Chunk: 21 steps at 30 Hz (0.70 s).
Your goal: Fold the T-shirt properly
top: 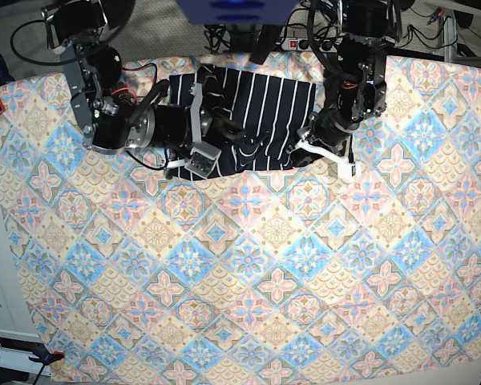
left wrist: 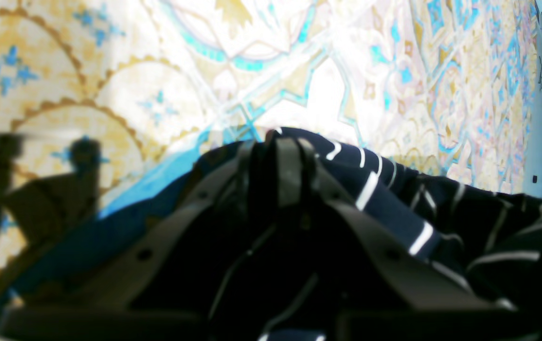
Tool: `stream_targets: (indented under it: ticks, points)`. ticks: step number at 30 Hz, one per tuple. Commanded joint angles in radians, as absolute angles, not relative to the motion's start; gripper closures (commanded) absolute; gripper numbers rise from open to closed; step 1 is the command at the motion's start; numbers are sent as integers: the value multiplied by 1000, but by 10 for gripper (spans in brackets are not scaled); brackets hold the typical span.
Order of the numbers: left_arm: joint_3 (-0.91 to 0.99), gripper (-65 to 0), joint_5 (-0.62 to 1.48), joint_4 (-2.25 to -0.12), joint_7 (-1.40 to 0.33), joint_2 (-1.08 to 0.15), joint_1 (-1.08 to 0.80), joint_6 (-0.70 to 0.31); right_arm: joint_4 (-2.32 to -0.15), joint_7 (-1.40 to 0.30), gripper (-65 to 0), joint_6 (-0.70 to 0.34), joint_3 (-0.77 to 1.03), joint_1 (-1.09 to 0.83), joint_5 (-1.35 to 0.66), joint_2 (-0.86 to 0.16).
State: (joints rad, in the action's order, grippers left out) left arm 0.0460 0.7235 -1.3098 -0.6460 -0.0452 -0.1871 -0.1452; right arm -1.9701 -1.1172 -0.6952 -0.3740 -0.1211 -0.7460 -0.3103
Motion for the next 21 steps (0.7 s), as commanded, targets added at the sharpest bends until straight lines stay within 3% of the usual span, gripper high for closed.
stream_targets:
  ticks: [1, 21]
  points:
    - [65, -73, 690, -1300, -725, -44, -217, -114, -1988, -1084, 0, -698, -372, -102, -774, -312]
    - [111, -73, 691, -1300, -722, -71, -229, -116, -1980, -1132, -3, -698, -708, 162, -759, -328]
